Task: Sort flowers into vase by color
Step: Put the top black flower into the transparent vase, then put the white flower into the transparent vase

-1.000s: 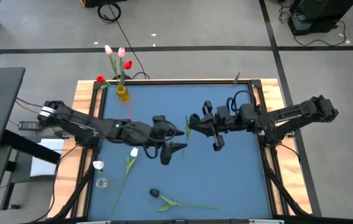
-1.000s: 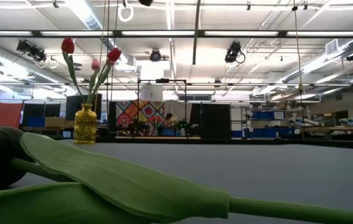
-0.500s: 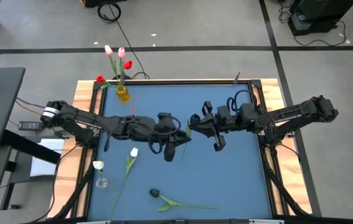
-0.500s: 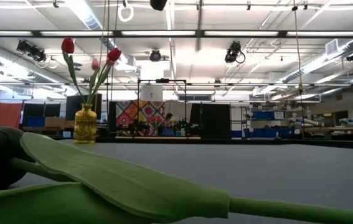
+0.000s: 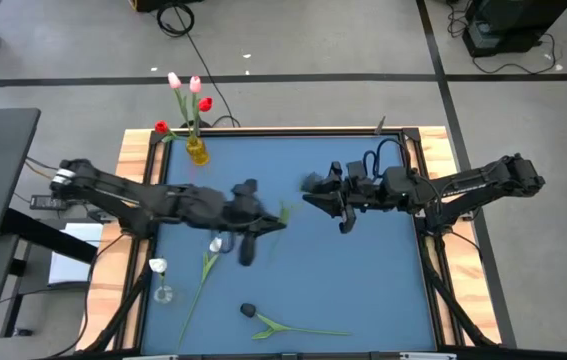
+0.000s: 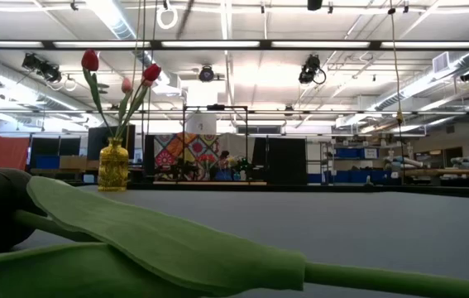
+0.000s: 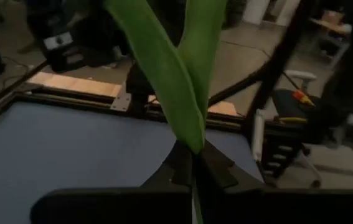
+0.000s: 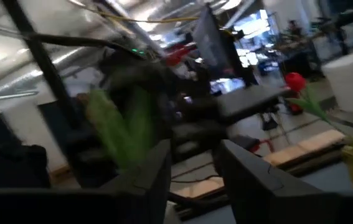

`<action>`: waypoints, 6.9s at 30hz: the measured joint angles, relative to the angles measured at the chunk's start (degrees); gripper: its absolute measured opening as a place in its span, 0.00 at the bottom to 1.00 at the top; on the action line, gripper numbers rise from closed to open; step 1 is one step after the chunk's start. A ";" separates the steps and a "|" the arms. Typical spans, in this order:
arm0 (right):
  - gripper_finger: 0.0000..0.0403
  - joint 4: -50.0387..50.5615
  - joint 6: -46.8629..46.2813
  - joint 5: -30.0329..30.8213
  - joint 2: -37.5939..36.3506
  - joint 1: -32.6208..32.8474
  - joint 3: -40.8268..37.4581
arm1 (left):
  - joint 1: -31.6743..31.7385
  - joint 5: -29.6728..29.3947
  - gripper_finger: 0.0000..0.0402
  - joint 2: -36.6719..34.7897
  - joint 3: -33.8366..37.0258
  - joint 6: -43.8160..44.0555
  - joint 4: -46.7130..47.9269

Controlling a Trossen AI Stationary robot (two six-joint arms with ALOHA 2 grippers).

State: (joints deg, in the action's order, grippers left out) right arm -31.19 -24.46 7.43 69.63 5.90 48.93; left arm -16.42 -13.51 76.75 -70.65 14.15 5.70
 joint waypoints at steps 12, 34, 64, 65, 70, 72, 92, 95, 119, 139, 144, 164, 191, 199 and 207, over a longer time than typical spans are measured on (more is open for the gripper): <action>0.36 7.30 -7.73 8.46 0.04 1.35 -0.07 | -13.22 -3.73 0.03 -18.05 -0.13 -5.26 19.00; 0.36 15.85 -20.69 26.23 0.17 5.36 -0.07 | -41.09 3.79 0.01 -26.15 -0.09 2.65 33.69; 0.36 13.99 -34.34 47.48 0.21 17.81 -0.07 | -61.36 -14.96 0.00 -40.50 23.67 -11.12 13.02; 0.36 13.93 -34.34 47.61 0.21 18.01 -0.07 | -61.36 -14.96 0.00 -40.71 23.65 -11.88 13.19; 0.36 13.65 -34.32 47.61 0.21 19.03 -0.07 | -61.36 -14.94 0.00 -41.65 23.65 -11.39 17.61; 0.36 13.66 -34.32 47.60 0.21 19.48 -0.07 | -61.36 -14.91 0.00 -41.91 23.65 -10.62 19.25; 0.40 12.41 -34.52 46.61 0.21 19.48 -0.07 | -61.30 -17.33 0.05 -42.01 27.12 -1.93 21.34; 0.44 12.40 -34.54 46.52 0.21 19.48 -0.07 | -61.30 -17.32 0.11 -41.90 27.12 -3.04 21.06; 0.49 15.51 -49.83 29.47 13.50 19.44 -0.04 | -61.29 -15.32 0.54 -45.04 16.03 20.63 41.00; 0.49 22.21 -67.78 18.21 22.20 19.35 -0.04 | -52.85 -44.88 0.39 -43.31 9.15 55.58 63.56; 0.49 22.27 -64.75 13.28 22.20 18.12 -0.04 | -46.53 -41.03 0.39 -39.27 13.84 55.85 54.12; 0.49 22.37 -55.37 2.72 22.20 11.64 -0.04 | -3.10 -2.31 0.39 -16.58 14.95 51.55 52.04; 0.49 33.06 -54.83 6.19 22.20 17.67 -0.04 | -7.24 12.49 0.36 2.50 19.28 61.65 50.39; 0.49 34.62 -54.64 6.38 22.20 19.05 -0.04 | -11.01 17.19 0.36 2.28 25.97 68.30 41.12; 0.49 36.01 -52.49 5.98 22.20 19.59 -0.04 | -15.36 15.11 0.54 4.27 26.12 70.54 39.38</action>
State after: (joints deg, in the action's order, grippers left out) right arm 4.82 -76.95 13.41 91.83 25.50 48.88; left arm -31.78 1.60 81.02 -44.53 84.70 45.07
